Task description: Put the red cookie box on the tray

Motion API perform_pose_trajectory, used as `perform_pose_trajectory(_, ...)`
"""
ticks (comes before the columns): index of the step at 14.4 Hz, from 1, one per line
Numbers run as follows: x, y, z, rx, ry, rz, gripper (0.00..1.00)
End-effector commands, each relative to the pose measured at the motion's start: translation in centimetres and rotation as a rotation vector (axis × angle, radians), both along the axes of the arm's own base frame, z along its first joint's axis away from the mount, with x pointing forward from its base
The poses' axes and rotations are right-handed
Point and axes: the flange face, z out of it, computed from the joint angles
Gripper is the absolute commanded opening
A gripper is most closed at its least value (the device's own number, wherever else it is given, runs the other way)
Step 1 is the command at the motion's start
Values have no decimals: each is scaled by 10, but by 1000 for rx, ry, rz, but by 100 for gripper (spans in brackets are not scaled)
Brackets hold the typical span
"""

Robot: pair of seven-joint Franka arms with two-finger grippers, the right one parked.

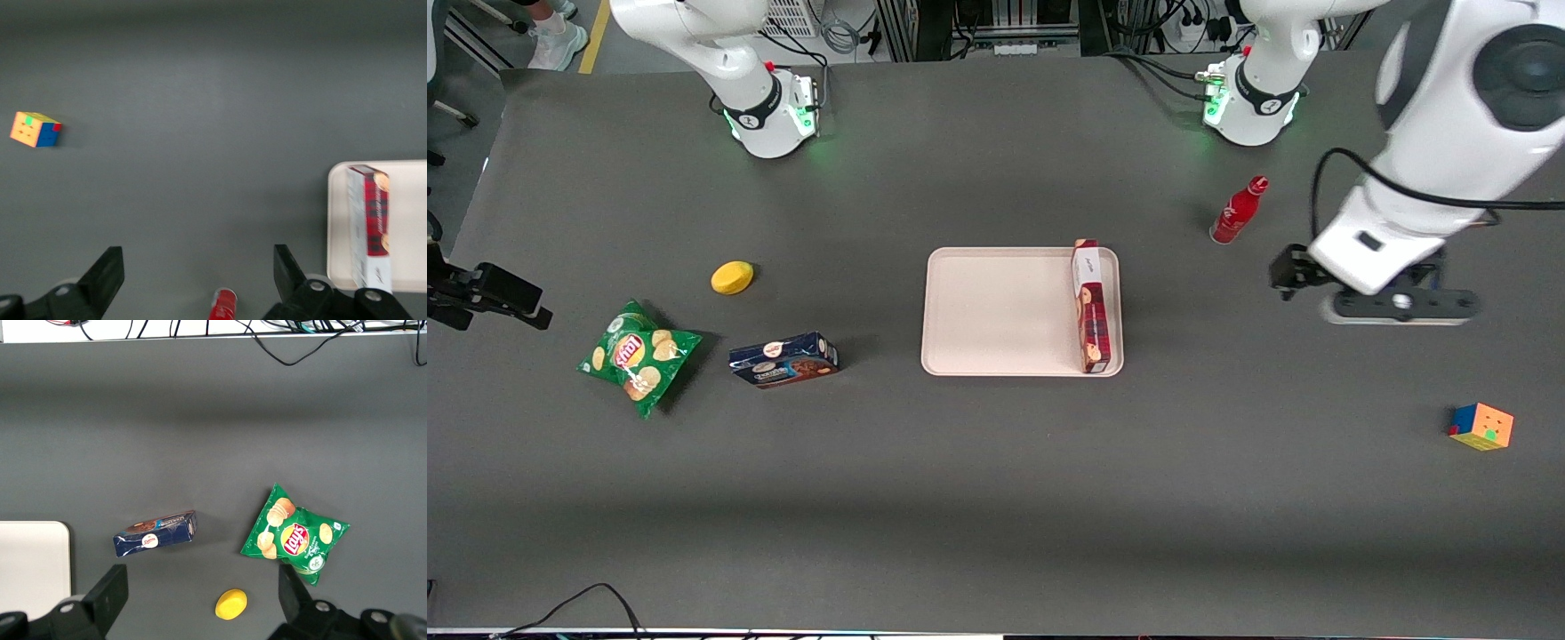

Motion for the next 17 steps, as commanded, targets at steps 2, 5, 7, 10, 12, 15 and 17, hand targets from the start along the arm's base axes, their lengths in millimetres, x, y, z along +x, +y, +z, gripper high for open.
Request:
perform_pose_trajectory(2, -18, 30, -17, -12, -41, 35, 100)
perform_pose_trajectory(5, -13, 46, -37, -11, -43, 34, 100)
perform_pose_trajectory(7, -12, 52, -37, -23, -44, 23, 100)
perform_pose_trajectory(10, -13, 50, -26, -40, -48, 23, 100)
perform_pose_trajectory(12, -18, 45, 1, -38, -21, 30, 100)
perform_pose_trajectory(15, -22, 41, 28, -87, -6, 32, 100)
perform_pose_trajectory(17, -21, 39, 34, -91, -19, 30, 100)
